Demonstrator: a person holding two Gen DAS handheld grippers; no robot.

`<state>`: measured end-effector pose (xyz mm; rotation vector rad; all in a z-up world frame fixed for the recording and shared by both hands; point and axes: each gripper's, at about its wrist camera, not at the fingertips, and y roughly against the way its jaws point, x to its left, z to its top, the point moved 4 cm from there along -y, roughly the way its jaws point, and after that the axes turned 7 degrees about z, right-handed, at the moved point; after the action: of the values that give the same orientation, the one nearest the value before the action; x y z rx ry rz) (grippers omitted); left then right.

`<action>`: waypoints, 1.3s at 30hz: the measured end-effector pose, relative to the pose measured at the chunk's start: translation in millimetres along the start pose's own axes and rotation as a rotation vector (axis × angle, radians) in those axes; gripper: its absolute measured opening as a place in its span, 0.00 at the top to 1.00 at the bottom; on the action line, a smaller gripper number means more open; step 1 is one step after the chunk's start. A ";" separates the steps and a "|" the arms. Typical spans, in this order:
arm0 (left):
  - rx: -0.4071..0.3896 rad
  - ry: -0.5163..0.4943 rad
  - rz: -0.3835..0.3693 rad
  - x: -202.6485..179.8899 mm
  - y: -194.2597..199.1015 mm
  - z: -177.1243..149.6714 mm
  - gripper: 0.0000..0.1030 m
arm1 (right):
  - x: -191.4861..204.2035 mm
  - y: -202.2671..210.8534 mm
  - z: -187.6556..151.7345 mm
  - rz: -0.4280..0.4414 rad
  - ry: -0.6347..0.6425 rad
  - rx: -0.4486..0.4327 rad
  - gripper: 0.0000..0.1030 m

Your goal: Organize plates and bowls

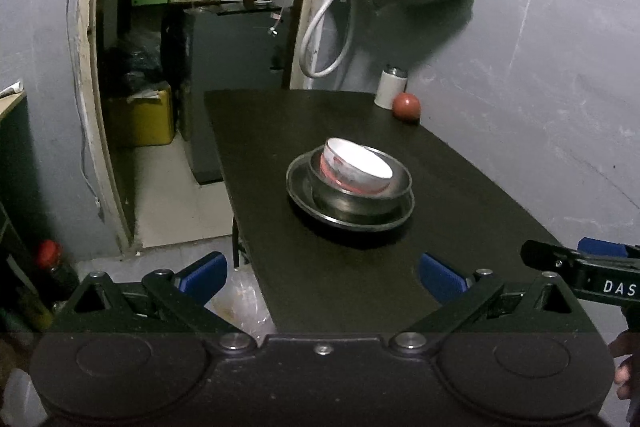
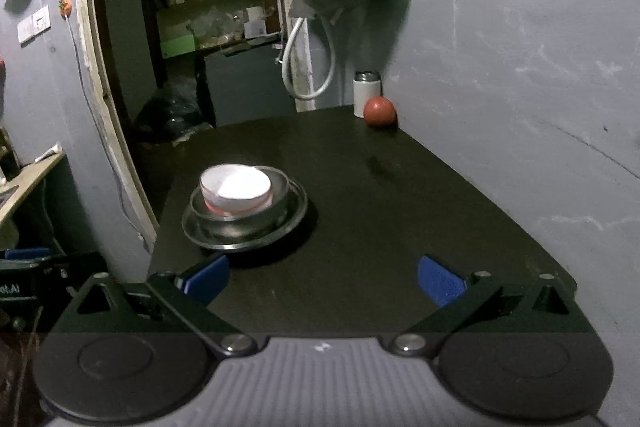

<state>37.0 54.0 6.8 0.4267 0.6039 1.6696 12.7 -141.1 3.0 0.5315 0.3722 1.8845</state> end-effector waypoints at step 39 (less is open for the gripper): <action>0.039 -0.018 -0.003 -5.9 0.2 -15.0 0.01 | -5.4 2.3 -22.9 -0.001 -0.003 0.059 0.00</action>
<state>29.2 45.9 -4.7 0.4687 0.6244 1.6518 0.5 -147.1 -16.3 0.5731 0.4270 1.8762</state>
